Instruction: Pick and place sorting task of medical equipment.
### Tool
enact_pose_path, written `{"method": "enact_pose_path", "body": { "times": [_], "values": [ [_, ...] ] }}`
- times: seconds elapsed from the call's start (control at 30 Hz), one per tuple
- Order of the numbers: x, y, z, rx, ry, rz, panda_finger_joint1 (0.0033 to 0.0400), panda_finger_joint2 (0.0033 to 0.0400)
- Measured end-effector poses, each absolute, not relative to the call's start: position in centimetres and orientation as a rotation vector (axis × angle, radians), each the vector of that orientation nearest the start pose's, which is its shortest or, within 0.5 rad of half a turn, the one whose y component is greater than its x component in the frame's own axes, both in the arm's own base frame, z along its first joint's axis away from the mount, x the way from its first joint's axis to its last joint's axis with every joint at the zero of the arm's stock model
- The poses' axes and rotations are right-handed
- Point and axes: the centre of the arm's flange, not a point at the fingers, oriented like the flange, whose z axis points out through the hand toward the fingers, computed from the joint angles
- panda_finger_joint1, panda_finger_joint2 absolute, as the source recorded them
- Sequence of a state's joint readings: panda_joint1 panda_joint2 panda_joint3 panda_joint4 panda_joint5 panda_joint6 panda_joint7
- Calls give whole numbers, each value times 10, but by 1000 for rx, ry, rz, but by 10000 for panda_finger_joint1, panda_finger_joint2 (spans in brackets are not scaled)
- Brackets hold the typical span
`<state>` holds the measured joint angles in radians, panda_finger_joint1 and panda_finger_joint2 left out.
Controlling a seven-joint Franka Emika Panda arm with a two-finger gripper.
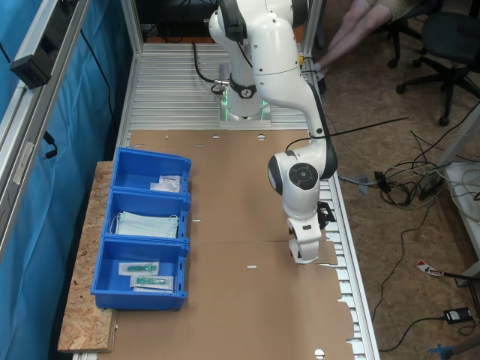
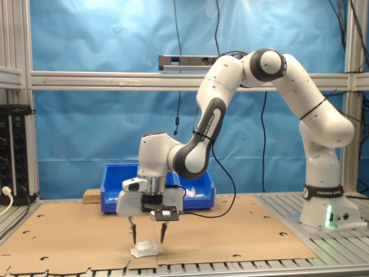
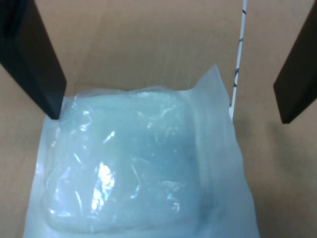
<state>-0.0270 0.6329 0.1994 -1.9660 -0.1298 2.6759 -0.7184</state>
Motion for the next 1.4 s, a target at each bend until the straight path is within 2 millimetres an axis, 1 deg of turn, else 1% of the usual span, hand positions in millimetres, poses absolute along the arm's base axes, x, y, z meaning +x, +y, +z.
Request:
{"method": "enact_pose_path", "body": {
  "times": [0.23,0.93,1.4],
  "values": [
    [609,108,151,-2756,-1435,-158,400,400],
    [610,108,153,-2757,-1436,-180,400,400],
    [609,118,154,-2739,-1450,-188,400,400]
  ]
}}
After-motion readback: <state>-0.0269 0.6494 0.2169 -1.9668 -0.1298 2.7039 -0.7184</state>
